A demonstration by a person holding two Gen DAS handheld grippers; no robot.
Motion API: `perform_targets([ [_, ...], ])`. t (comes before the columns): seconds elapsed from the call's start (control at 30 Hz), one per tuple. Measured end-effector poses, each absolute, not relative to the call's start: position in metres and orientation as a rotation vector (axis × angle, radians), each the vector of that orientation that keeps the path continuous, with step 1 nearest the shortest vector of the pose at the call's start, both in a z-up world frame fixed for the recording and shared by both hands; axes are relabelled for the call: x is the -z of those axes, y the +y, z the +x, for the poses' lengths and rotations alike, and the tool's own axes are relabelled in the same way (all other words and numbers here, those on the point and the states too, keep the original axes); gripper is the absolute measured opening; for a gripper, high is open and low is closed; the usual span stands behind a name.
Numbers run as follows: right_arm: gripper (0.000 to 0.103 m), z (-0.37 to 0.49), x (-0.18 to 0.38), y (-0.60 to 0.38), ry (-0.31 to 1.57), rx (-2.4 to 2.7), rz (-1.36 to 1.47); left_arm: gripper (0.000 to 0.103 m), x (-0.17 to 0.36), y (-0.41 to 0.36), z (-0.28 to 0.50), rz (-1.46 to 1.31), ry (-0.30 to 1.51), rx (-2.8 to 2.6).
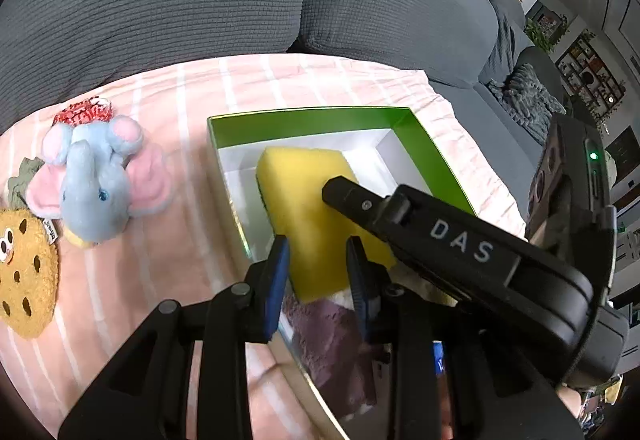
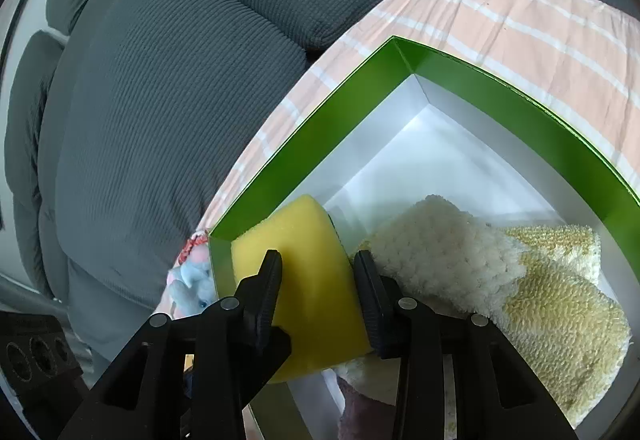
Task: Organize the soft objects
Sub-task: 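Lower the sponge into the box and open the right gripper, then move the right gripper back to the purple mesh bath pouf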
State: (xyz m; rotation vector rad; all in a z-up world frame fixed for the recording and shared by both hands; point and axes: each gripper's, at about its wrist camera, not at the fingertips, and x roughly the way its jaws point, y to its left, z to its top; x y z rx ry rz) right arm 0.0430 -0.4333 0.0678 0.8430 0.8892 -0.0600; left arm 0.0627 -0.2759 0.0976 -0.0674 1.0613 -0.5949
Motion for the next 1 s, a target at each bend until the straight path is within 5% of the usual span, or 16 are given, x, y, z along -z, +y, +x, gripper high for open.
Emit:
perform_targets([
  [0.23, 0.042, 0.037, -0.082, -0.424, 0.880, 0.107, 0.767, 0.027, -0.108, -0.261, 0.055, -0.096, 1.055, 0.610],
  [0.47, 0.072, 0.014, -0.109, -0.408, 0.805, 0.152, 0.708, 0.032, -0.121, -0.238, 0.041, -0.150, 1.035, 0.627],
  [0.83, 0.079, -0.023, -0.146, -0.380, 0.704, 0.216, 0.548, 0.071, -0.154, -0.182, 0.009, -0.171, 0.931, 0.631],
  [1.0, 0.086, -0.047, -0.151, -0.356, 0.687, 0.201, 0.516, 0.079, -0.158, -0.141, -0.010, -0.197, 0.872, 0.615],
])
